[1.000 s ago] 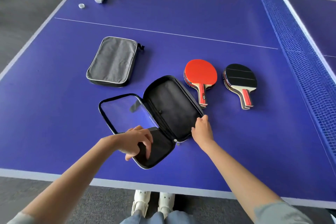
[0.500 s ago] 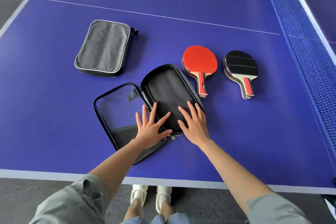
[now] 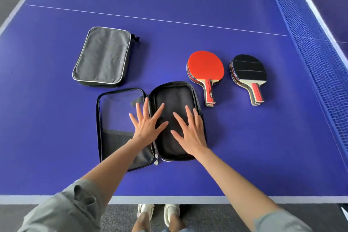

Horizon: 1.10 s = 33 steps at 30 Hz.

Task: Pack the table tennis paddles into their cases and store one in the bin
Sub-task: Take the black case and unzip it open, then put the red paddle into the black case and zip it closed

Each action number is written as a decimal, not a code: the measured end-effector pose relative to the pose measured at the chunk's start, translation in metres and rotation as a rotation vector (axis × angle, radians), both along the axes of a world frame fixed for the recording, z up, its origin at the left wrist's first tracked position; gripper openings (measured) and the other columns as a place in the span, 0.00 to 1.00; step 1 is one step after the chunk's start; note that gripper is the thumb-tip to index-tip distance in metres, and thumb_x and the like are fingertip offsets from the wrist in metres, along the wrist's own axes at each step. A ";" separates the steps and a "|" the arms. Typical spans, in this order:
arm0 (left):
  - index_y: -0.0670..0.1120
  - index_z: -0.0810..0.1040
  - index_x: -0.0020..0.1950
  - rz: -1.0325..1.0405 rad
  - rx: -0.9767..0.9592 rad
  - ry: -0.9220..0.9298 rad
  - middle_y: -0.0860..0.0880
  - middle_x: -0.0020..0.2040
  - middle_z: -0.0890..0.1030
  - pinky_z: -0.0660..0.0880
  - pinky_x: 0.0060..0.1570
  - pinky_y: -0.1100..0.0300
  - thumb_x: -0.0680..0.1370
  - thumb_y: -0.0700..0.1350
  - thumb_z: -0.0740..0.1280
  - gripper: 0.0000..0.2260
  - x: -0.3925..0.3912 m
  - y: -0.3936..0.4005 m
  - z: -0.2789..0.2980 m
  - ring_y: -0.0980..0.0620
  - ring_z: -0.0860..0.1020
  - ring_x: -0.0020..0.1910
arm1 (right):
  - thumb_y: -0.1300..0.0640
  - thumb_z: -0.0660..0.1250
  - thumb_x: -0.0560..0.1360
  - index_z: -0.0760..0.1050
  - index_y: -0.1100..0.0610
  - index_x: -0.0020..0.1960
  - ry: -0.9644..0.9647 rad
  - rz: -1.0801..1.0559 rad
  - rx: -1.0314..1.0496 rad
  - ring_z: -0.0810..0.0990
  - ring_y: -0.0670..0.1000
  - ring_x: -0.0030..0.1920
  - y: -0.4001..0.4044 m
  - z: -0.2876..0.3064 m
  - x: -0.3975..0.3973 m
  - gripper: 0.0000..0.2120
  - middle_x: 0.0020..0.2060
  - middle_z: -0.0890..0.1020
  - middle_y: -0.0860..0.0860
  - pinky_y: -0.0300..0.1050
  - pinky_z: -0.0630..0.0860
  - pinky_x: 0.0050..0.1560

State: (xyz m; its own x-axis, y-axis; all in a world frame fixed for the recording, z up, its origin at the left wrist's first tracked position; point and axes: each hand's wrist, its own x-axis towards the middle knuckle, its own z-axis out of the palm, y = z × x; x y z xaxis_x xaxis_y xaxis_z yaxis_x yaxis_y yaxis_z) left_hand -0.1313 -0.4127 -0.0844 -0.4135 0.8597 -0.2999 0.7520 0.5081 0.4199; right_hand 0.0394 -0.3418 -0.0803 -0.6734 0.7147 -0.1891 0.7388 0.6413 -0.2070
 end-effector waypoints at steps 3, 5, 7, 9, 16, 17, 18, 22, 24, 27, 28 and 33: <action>0.68 0.40 0.73 -0.112 -0.074 0.111 0.48 0.75 0.29 0.35 0.67 0.31 0.76 0.67 0.52 0.30 0.003 -0.008 -0.013 0.37 0.28 0.72 | 0.37 0.50 0.78 0.46 0.42 0.76 -0.056 -0.048 0.016 0.44 0.59 0.77 -0.007 -0.012 0.002 0.30 0.78 0.45 0.54 0.59 0.51 0.76; 0.69 0.38 0.71 -0.158 -0.052 0.111 0.48 0.75 0.29 0.33 0.67 0.32 0.76 0.68 0.52 0.30 -0.002 -0.016 -0.016 0.38 0.26 0.72 | 0.37 0.49 0.78 0.48 0.42 0.77 -0.035 -0.108 0.068 0.48 0.60 0.77 -0.025 -0.018 0.004 0.29 0.78 0.49 0.55 0.59 0.53 0.75; 0.69 0.37 0.71 -0.225 -0.032 0.125 0.48 0.75 0.29 0.33 0.67 0.32 0.75 0.68 0.52 0.30 -0.008 -0.023 -0.016 0.39 0.26 0.72 | 0.37 0.49 0.78 0.50 0.44 0.77 -0.022 -0.162 0.113 0.51 0.61 0.77 -0.045 -0.021 0.002 0.29 0.78 0.52 0.55 0.59 0.55 0.74; 0.69 0.37 0.71 -0.259 -0.028 0.135 0.49 0.75 0.29 0.32 0.67 0.33 0.75 0.68 0.52 0.30 -0.011 -0.028 -0.015 0.40 0.25 0.71 | 0.37 0.50 0.78 0.53 0.44 0.76 -0.024 -0.201 0.128 0.54 0.62 0.76 -0.055 -0.018 -0.002 0.29 0.77 0.55 0.56 0.60 0.57 0.72; 0.71 0.35 0.70 -0.250 -0.050 0.144 0.51 0.72 0.25 0.30 0.67 0.34 0.75 0.68 0.52 0.30 -0.010 -0.027 -0.017 0.41 0.25 0.71 | 0.52 0.68 0.73 0.69 0.58 0.65 0.354 -0.419 0.256 0.70 0.60 0.57 0.033 0.033 -0.020 0.23 0.60 0.72 0.58 0.58 0.70 0.58; 0.71 0.35 0.70 -0.249 -0.057 0.151 0.51 0.72 0.25 0.30 0.67 0.34 0.75 0.69 0.51 0.31 -0.010 -0.027 -0.017 0.40 0.25 0.71 | 0.52 0.69 0.72 0.69 0.59 0.65 0.366 -0.484 0.256 0.69 0.60 0.57 0.055 0.042 -0.022 0.25 0.60 0.72 0.59 0.56 0.69 0.59; 0.71 0.35 0.70 -0.244 -0.060 0.157 0.51 0.72 0.25 0.30 0.67 0.35 0.75 0.69 0.51 0.31 -0.010 -0.028 -0.018 0.40 0.25 0.71 | 0.52 0.70 0.71 0.67 0.61 0.66 0.344 -0.554 0.221 0.69 0.61 0.59 0.077 0.048 -0.023 0.27 0.61 0.71 0.60 0.55 0.67 0.60; 0.71 0.36 0.70 -0.238 -0.050 0.169 0.50 0.73 0.27 0.29 0.66 0.36 0.75 0.69 0.51 0.30 -0.009 -0.027 -0.017 0.40 0.26 0.72 | 0.51 0.71 0.71 0.62 0.67 0.66 0.163 -0.759 -0.158 0.68 0.63 0.65 0.149 0.049 -0.033 0.32 0.63 0.70 0.62 0.54 0.67 0.63; 0.70 0.36 0.70 -0.232 -0.052 0.173 0.50 0.74 0.28 0.30 0.67 0.35 0.74 0.69 0.51 0.30 -0.009 -0.028 -0.017 0.40 0.27 0.72 | 0.53 0.71 0.70 0.61 0.68 0.67 0.119 -0.801 -0.341 0.70 0.62 0.66 0.168 0.042 -0.039 0.34 0.65 0.70 0.61 0.53 0.69 0.63; 0.70 0.36 0.70 -0.226 -0.058 0.187 0.50 0.74 0.29 0.31 0.67 0.34 0.74 0.70 0.49 0.30 -0.009 -0.027 -0.015 0.41 0.27 0.72 | 0.56 0.72 0.70 0.60 0.67 0.67 0.092 -0.838 -0.383 0.72 0.62 0.65 0.178 0.033 -0.042 0.33 0.65 0.71 0.61 0.52 0.72 0.59; 0.70 0.36 0.70 -0.227 -0.061 0.192 0.49 0.74 0.29 0.31 0.67 0.34 0.74 0.70 0.49 0.30 -0.009 -0.027 -0.015 0.41 0.28 0.73 | 0.56 0.71 0.71 0.61 0.67 0.67 0.088 -0.827 -0.359 0.72 0.63 0.65 0.179 0.030 -0.042 0.32 0.65 0.71 0.62 0.52 0.72 0.59; 0.70 0.38 0.71 -0.220 -0.040 0.191 0.50 0.75 0.31 0.31 0.68 0.35 0.73 0.71 0.47 0.30 -0.008 -0.027 -0.016 0.41 0.29 0.73 | 0.58 0.65 0.76 0.62 0.72 0.66 0.023 -0.671 -0.255 0.70 0.64 0.64 0.177 0.026 -0.038 0.25 0.64 0.70 0.65 0.55 0.70 0.61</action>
State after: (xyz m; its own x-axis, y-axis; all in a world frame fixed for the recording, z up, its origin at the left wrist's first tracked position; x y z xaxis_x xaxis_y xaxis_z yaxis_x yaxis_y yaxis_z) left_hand -0.1395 -0.4398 -0.1008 -0.2709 0.9241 -0.2697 0.9093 0.3376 0.2433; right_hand 0.0018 -0.1648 -0.0544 -0.1107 0.9113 -0.3966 0.9503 -0.0198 -0.3107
